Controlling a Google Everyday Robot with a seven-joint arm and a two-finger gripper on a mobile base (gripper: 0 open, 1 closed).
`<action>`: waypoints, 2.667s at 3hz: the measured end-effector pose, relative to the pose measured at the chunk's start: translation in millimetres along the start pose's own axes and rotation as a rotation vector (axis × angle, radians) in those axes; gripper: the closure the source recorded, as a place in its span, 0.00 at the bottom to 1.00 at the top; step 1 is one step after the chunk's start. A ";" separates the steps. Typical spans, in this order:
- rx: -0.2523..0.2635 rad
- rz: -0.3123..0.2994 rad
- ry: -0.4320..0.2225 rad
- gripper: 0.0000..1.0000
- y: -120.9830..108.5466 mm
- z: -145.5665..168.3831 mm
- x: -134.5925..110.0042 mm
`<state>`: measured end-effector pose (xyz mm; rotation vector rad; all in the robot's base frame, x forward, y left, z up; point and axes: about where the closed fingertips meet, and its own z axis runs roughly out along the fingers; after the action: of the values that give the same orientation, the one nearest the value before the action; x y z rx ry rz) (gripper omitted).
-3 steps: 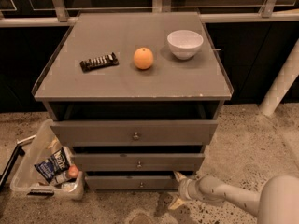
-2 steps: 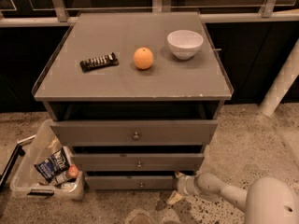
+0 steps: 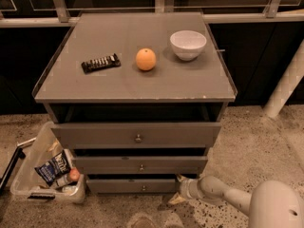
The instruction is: Open bottom drawer
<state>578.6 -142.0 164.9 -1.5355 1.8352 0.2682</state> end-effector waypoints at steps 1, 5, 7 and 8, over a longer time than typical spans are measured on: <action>0.000 0.000 0.000 0.42 0.0 0.0 0.0; -0.029 -0.015 -0.014 1.00 15.6 -18.5 -1.7; -0.030 -0.015 -0.014 0.57 15.7 -18.3 -1.8; -0.030 -0.015 -0.014 0.34 15.7 -18.2 -1.7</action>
Offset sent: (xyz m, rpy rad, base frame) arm 0.0000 0.0000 0.0000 0.0000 0.0000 0.0000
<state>557.1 -147.0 174.7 -1.5633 1.8156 0.2999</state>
